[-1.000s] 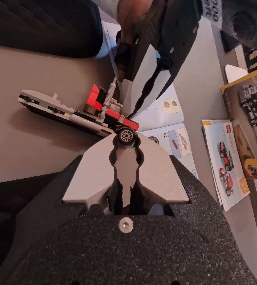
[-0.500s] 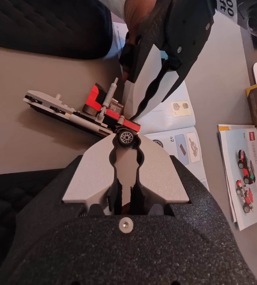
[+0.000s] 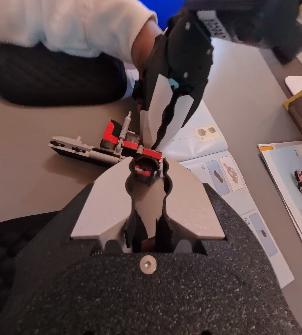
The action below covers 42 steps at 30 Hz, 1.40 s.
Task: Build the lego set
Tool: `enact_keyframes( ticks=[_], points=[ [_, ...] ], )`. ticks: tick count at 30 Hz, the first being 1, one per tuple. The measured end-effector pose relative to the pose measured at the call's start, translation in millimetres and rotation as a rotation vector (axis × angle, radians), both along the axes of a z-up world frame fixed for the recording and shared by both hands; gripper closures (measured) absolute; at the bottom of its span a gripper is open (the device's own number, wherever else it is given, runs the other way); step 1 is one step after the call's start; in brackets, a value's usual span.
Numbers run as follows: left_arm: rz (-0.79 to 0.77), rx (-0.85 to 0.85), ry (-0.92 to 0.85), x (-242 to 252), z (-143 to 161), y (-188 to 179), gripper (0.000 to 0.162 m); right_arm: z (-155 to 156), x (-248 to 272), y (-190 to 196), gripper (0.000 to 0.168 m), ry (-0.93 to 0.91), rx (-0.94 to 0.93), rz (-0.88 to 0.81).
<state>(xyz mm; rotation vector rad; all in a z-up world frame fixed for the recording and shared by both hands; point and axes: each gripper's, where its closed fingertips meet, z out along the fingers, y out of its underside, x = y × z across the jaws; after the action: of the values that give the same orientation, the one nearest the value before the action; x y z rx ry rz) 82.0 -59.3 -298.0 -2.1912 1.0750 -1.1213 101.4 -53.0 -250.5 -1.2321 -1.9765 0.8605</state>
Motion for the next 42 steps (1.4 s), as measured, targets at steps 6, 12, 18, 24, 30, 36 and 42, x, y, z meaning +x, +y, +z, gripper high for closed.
enact_keyframes(
  ticks=[6, 12, 18, 24, 30, 36, 42],
  points=[
    [0.013, 0.003, -0.007, -0.9, 1.2, 1.3, 0.159, -10.6, 34.0, 13.2, 0.157, -0.055, -0.105, -0.116],
    [0.066, 0.024, -0.023, -6.6, 4.9, 8.4, 0.157, -38.5, 49.6, 15.3, 0.138, -0.254, -0.209, -0.134],
    [0.147, 0.087, -0.031, -16.3, 10.9, 17.9, 0.155, -47.2, 32.7, -3.1, 0.142, -0.302, -0.143, 0.005],
    [0.154, 0.107, -0.035, -16.8, 12.3, 20.3, 0.154, -42.6, 28.3, 0.2, 0.15, -0.225, -0.112, -0.02],
    [0.133, 0.109, -0.03, -14.6, 11.2, 17.9, 0.153, -47.5, 19.2, -0.2, 0.144, -0.246, -0.118, -0.028],
    [0.149, 0.125, -0.048, -16.2, 14.5, 20.3, 0.151, -45.4, 17.8, 0.3, 0.161, -0.215, -0.087, -0.017],
    [0.146, 0.492, -0.118, -13.8, 58.8, 28.6, 0.136, -22.7, 25.2, 4.5, 0.147, -0.087, -0.266, -0.087]
  ],
)
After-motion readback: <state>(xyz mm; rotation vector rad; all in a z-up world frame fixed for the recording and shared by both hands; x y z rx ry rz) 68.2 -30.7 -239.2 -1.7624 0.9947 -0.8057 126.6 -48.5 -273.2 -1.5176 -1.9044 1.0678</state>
